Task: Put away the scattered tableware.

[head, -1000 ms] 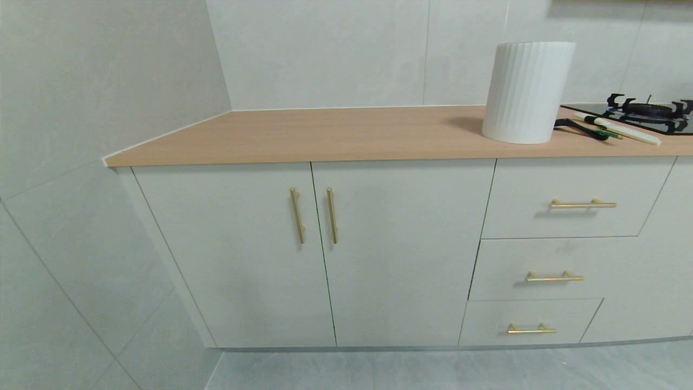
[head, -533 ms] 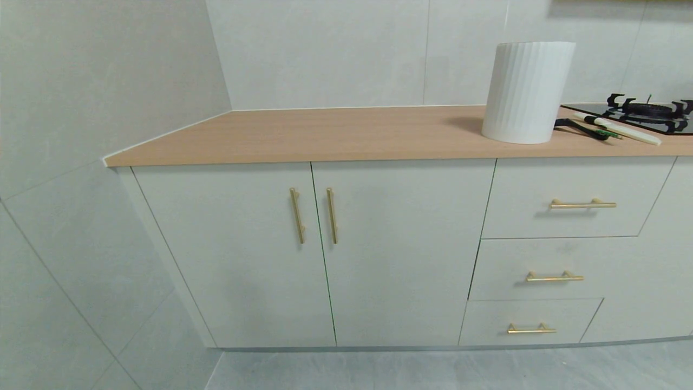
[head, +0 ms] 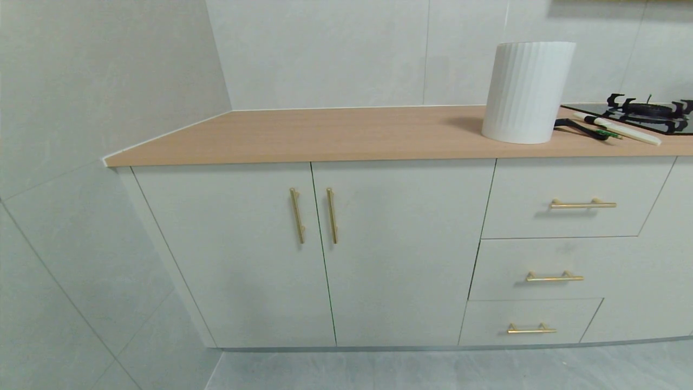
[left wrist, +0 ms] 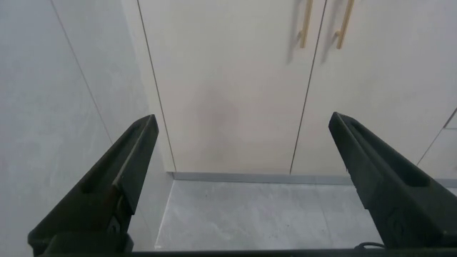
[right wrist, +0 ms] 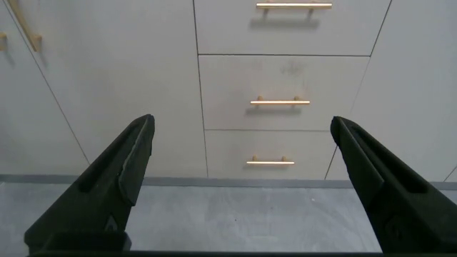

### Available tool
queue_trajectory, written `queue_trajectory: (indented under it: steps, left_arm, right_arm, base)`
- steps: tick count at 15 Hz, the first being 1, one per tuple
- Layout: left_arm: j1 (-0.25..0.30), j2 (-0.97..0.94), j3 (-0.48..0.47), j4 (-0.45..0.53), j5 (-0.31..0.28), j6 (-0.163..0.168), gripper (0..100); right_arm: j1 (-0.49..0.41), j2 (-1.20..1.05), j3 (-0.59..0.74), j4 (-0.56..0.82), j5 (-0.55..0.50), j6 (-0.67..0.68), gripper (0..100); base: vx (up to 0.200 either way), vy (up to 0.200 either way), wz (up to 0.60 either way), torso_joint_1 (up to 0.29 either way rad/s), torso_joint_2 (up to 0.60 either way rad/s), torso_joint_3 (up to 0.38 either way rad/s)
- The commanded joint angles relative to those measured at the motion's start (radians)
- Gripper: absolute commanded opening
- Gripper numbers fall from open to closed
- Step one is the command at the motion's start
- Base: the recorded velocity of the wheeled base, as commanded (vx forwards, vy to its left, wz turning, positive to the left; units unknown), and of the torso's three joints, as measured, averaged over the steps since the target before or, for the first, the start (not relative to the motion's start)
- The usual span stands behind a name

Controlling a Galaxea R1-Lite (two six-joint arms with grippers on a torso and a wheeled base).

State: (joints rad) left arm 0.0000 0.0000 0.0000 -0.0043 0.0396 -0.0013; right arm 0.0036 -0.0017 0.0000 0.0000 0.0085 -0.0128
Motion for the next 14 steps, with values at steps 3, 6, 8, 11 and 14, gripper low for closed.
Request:
queue_trajectory:
  steps: [3,6,8,11,14]
  left_arm:
    - [0.0,0.0,0.0,0.0,0.0,0.0,100]
    - [0.0,0.0,0.0,0.0,-0.001,0.001,100]
    - [0.0,0.0,0.0,0.0,-0.001,0.006,100]
    - [0.0,0.0,0.0,0.0,-0.003,0.006,100]
    - [0.0,0.0,0.0,0.0,-0.003,0.006,100]
  right_arm:
    - [0.001,0.002,0.0,0.0,-0.001,0.0,100]
    - [0.001,0.002,0.0,0.0,0.001,0.007,100]
    - [0.001,0.002,0.0,0.0,0.001,0.011,100]
    - [0.001,0.002,0.0,0.0,-0.001,0.011,100]
    - [0.001,0.002,0.0,0.0,-0.001,0.013,100]
  base:
    - [0.0,0.0,0.0,0.0,0.0,0.0]
    - [0.0,0.0,0.0,0.0,0.0,0.0]
    - [0.0,-0.2,0.0,0.002,0.0,0.007]
    - [0.0,-0.2,0.0,0.004,0.0,0.002]
    - [0.0,-0.2,0.0,-0.002,0.0,-0.001]
